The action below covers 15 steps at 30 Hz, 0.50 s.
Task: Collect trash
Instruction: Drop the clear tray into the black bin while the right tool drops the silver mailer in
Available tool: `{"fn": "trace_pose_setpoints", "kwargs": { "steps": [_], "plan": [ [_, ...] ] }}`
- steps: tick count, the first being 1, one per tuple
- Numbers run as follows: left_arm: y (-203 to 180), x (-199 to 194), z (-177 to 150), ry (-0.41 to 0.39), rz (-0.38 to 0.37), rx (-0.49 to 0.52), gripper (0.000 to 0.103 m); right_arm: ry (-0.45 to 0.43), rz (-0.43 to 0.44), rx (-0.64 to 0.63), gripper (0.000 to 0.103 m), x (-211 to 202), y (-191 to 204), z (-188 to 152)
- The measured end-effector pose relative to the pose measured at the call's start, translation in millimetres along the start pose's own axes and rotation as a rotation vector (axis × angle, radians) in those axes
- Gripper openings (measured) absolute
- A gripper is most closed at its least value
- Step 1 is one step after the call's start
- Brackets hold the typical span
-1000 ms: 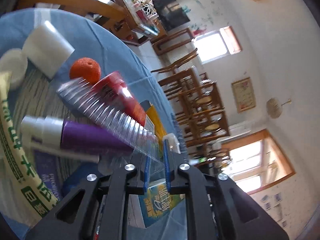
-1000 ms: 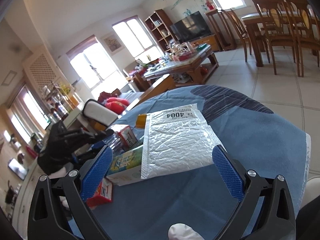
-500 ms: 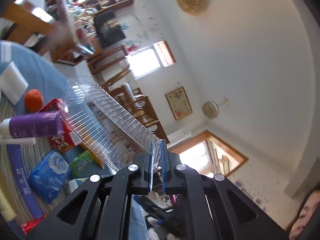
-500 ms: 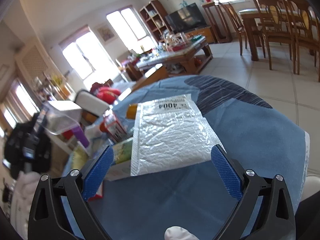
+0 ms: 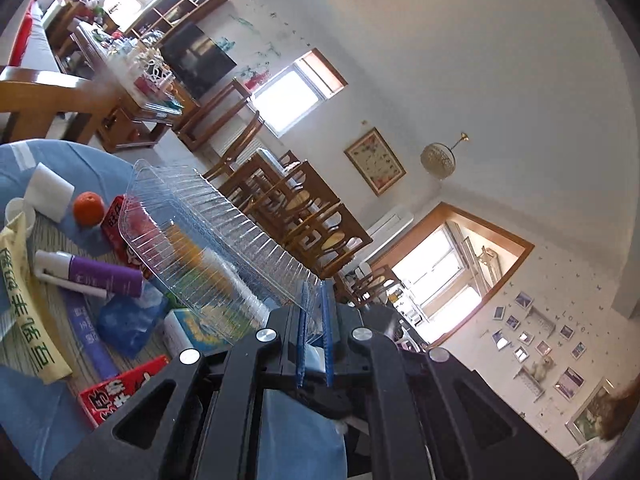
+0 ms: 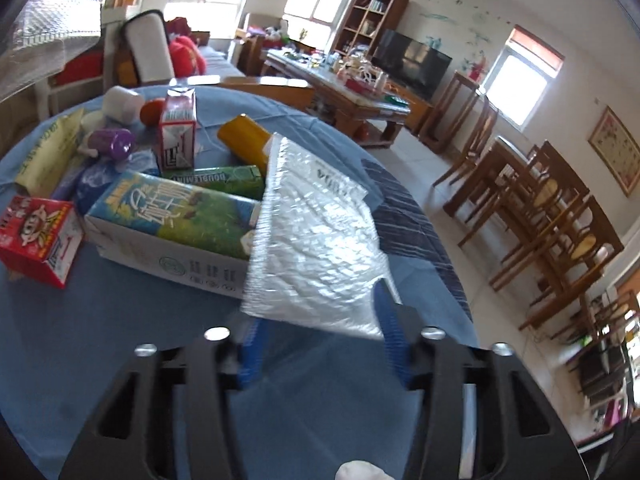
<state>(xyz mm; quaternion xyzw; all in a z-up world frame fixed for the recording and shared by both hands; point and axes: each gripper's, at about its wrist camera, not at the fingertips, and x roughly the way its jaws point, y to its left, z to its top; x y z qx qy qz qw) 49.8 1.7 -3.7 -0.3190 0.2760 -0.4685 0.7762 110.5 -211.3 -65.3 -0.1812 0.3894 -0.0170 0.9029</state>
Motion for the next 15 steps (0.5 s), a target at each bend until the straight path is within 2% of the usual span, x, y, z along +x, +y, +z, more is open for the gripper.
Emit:
{"fn": "trace_pose_setpoints", "kwargs": {
  "steps": [1,4,8,15],
  "plan": [
    [0,0,-2,0.006,0.0,0.001,0.008,0.003,-0.003,-0.002,0.024,4,0,1],
    [-8,-5,-9,0.016,0.018,0.031,0.008,-0.023,-0.019,0.007,0.009,2,0,2],
    [-17,-6,-15,0.029,0.013,0.047,0.008,-0.078,0.037,0.118,0.006,-15,-14,1],
    [-41,5,-25,0.066,-0.017,0.091,0.008,-0.194,0.294,0.397,0.006,-69,-70,-17]
  ]
}}
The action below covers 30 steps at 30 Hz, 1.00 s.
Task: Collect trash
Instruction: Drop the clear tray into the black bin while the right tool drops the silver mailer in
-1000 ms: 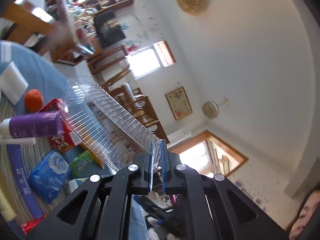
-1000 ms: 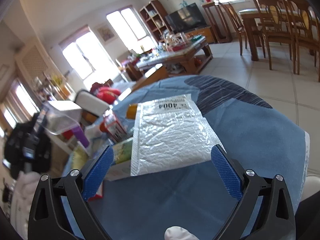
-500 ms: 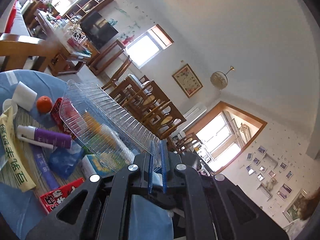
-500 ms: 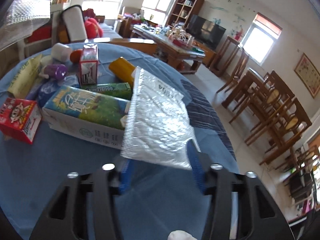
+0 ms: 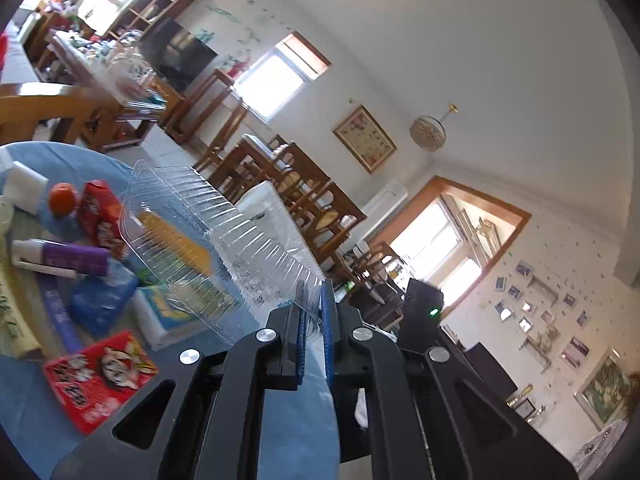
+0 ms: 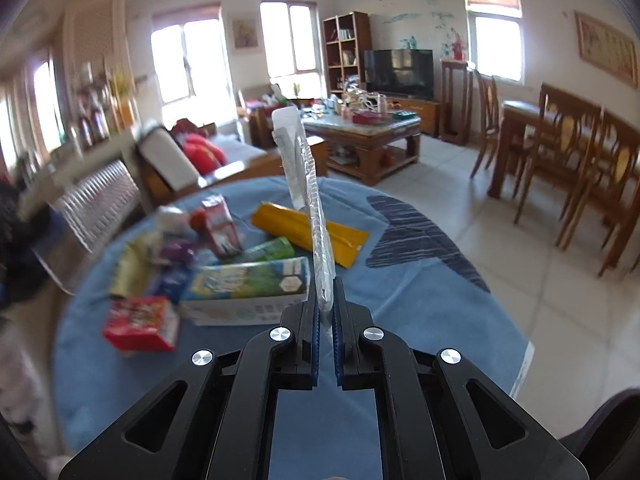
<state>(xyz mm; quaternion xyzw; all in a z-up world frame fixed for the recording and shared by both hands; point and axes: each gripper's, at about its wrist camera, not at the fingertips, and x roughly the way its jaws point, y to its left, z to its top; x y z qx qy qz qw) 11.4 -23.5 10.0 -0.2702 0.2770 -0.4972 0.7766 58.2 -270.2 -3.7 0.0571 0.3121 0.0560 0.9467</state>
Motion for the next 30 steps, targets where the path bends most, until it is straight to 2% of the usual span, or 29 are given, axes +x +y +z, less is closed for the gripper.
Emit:
{"fn": "trace_pose_setpoints", "kwargs": {
  "steps": [5,9,16,21,25,30],
  "plan": [
    [-26,19,-9,0.042,-0.034,0.042,0.008,-0.021,0.065,0.065,0.006,-51,-25,1],
    [-54,45,-20,0.094,-0.068,0.093,0.008,-0.026,0.048,0.066,0.006,-97,-49,-13],
    [-91,102,-53,0.208,-0.144,0.157,0.008,-0.033,-0.058,0.079,0.006,-177,-97,-56],
    [-106,147,-79,0.305,-0.215,0.185,0.008,-0.043,-0.148,0.151,0.006,-219,-137,-93],
    [-114,187,-103,0.4,-0.264,0.212,0.008,-0.033,-0.221,0.237,0.006,-239,-171,-129],
    [-124,233,-136,0.527,-0.291,0.253,0.008,0.016,-0.287,0.33,0.006,-255,-215,-169]
  ]
}}
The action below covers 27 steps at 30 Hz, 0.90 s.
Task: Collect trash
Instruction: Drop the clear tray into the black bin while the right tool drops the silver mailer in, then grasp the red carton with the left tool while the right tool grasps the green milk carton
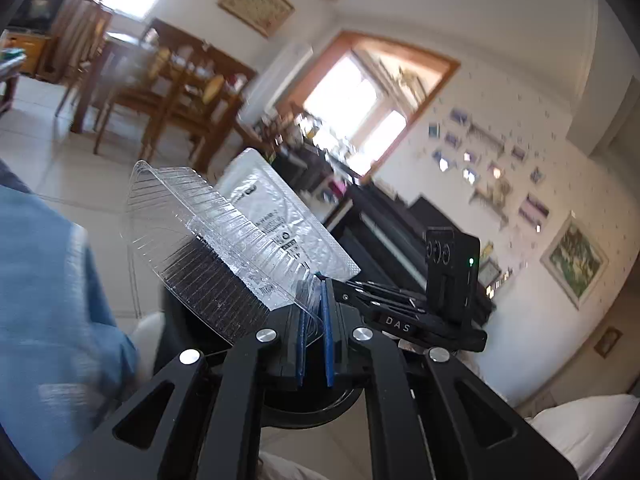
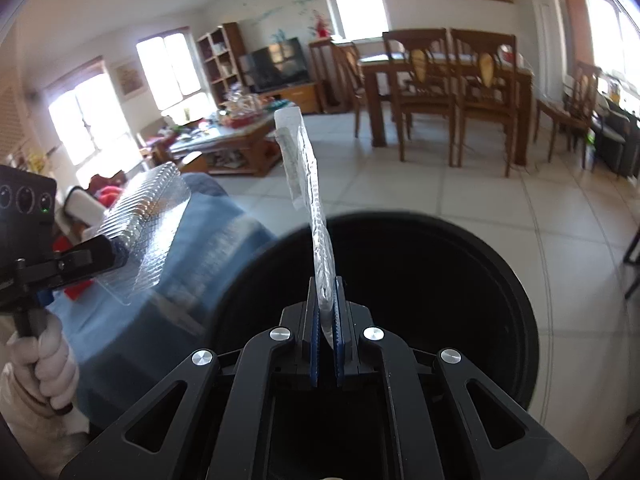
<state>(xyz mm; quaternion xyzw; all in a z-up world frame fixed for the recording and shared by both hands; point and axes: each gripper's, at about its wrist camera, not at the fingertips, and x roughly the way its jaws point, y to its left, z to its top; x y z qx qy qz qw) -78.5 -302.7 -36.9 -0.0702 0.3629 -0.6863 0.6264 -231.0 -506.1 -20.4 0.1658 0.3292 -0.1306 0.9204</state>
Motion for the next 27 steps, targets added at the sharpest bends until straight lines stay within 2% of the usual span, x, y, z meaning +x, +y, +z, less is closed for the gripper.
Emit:
{"fn": "trace_pose_setpoints", "kwargs": {
  "steps": [7,14,15,18,21,23,25,26,27],
  "plan": [
    [-2,64,-12,0.159,-0.009,0.056,0.008,0.092,-0.07,0.045,0.006,11,-35,-36],
    [1,83,-25,0.253,0.025,0.095,0.009,0.119,-0.078,0.055,0.007,13,-38,-53],
    [2,85,-27,0.255,0.037,0.093,0.01,0.119,-0.077,0.058,0.013,13,-39,-54],
    [7,82,-27,0.264,0.06,0.087,0.011,0.102,-0.09,0.071,0.053,10,-37,-53],
    [6,78,-26,0.268,0.076,0.09,0.018,0.079,-0.111,0.06,0.055,8,-32,-51],
    [5,75,-25,0.263,0.083,0.095,0.029,0.061,-0.115,0.055,0.061,6,-28,-50],
    [3,67,-26,0.237,0.093,0.106,0.057,0.04,-0.119,0.045,0.066,2,-26,-46],
    [1,62,-26,0.219,0.1,0.113,0.063,0.032,-0.124,0.038,0.066,1,-23,-45],
    [-1,54,-25,0.194,0.114,0.123,0.073,0.02,-0.131,0.03,0.071,-1,-20,-43]
  ]
}}
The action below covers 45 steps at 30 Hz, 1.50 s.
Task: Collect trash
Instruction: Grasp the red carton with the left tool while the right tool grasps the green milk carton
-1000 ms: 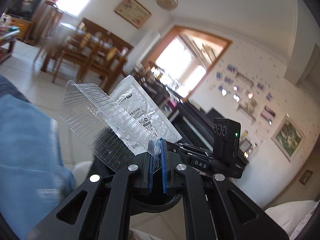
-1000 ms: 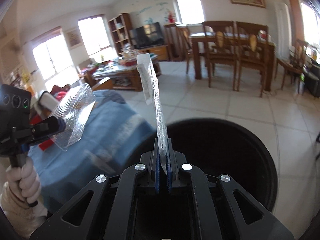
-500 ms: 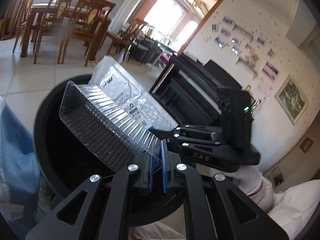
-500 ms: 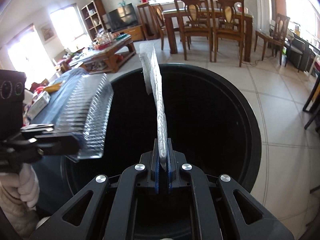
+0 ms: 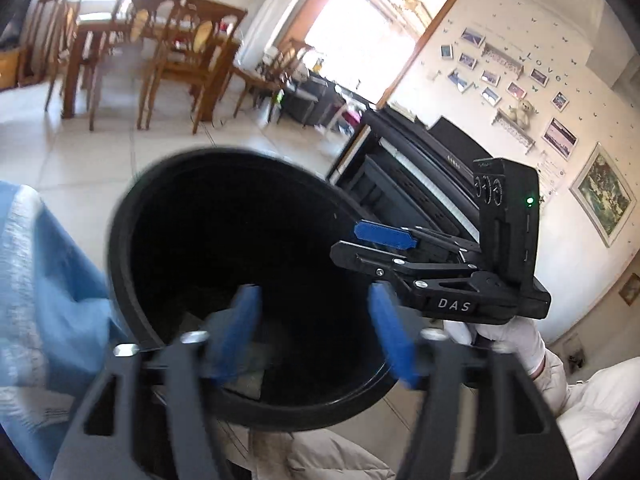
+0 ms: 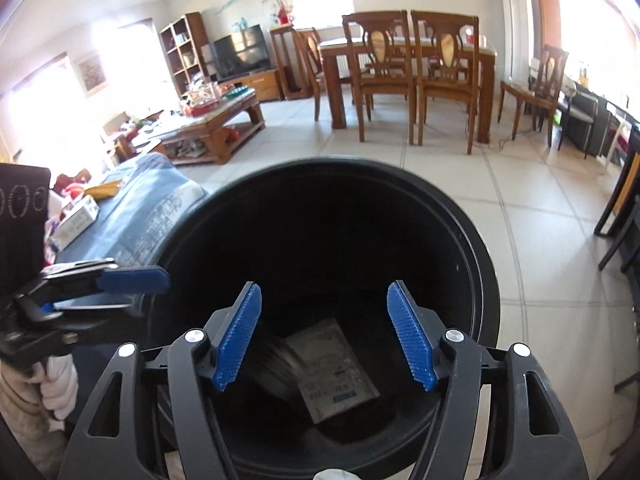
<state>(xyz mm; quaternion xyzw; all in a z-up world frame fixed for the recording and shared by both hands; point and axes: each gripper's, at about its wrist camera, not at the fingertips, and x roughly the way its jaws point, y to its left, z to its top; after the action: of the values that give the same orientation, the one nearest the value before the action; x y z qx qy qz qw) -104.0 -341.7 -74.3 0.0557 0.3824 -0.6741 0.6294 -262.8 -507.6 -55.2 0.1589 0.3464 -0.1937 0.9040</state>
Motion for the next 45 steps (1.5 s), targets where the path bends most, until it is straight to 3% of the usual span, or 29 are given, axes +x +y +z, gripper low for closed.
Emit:
{"fn": "trace_pose_setpoints", "kwargs": {
  "steps": [1,4,8,12,20,28,35,40,45],
  "plan": [
    [-1,-7,-1,-0.019,0.019,0.005,0.082,-0.013,-0.008,-0.005,0.079,-4,6,0],
    [-1,-28,-3,-0.07,0.083,0.012,0.095,-0.068,-0.012,-0.013,0.087,-10,19,10],
    [5,-59,-11,-0.114,0.172,0.007,0.098,-0.108,0.045,-0.016,0.088,-13,39,21],
    [17,-96,-22,-0.16,0.274,-0.02,0.098,-0.123,0.107,-0.053,0.097,-12,69,32],
    [44,-172,-48,-0.222,0.472,-0.074,0.098,-0.093,0.248,-0.204,0.097,10,170,45],
    [79,-237,-79,-0.272,0.582,-0.163,0.098,-0.056,0.357,-0.365,0.097,35,266,47],
    [117,-286,-101,-0.221,0.648,-0.205,0.098,0.0,0.419,-0.563,0.097,59,345,53],
    [150,-311,-114,-0.115,0.693,-0.186,0.098,0.031,0.425,-0.744,0.097,69,392,66],
    [177,-314,-120,-0.023,0.667,-0.142,0.098,0.055,0.434,-0.954,0.097,85,431,74]
  ]
}}
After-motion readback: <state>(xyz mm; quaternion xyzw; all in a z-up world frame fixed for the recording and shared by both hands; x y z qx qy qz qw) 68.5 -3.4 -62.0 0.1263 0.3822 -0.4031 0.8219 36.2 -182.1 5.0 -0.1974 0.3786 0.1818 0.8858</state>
